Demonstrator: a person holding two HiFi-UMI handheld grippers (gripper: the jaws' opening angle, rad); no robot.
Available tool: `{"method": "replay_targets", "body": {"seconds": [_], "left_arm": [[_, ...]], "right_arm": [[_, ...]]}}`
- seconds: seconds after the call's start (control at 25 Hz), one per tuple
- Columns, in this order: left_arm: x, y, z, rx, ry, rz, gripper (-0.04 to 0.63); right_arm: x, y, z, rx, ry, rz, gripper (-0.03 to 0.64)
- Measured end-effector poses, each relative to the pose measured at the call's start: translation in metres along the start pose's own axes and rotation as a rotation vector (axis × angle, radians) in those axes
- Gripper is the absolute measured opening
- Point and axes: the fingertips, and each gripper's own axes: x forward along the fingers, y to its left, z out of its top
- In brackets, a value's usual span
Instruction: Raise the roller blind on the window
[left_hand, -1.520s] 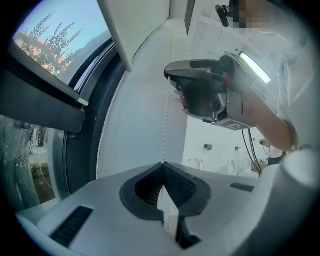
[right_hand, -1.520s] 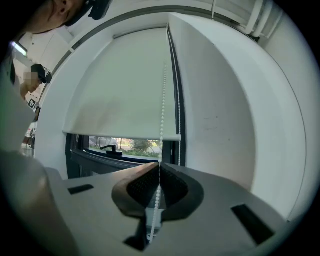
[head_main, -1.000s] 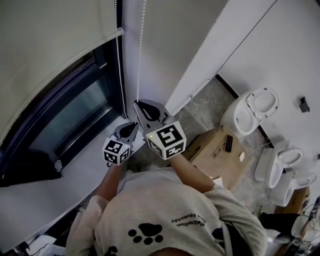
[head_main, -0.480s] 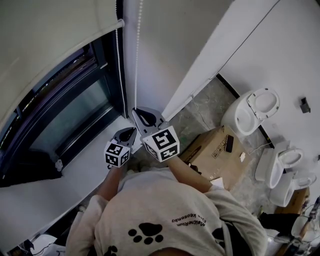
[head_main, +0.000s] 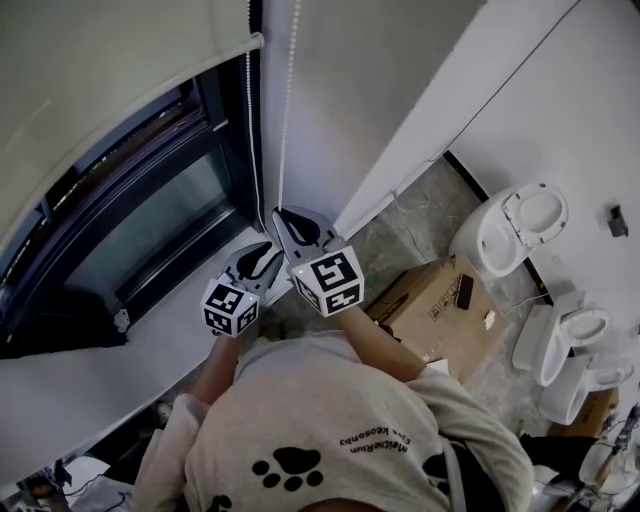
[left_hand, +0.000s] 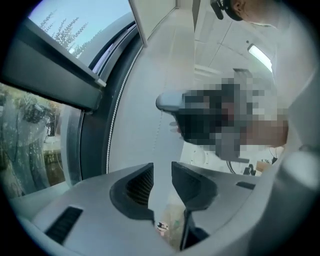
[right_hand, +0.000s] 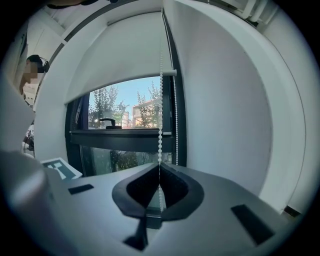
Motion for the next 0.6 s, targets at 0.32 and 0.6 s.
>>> {"method": "replay_targets", "body": {"seconds": [0.32, 0.6], "left_arm": [[-0.035, -0.008, 0.11, 0.024, -0.148, 0.027, 0.104], [-0.039, -0.026, 0.206, 0.162, -0.225, 0.011, 0.104]], "right_arm": [[-0.002, -0.003, -0.001, -0.004, -0.009, -0.005, 0.009], [-0.002, -0.004, -0.001, -0.001, -0.014, 0.001, 0.009]]}}
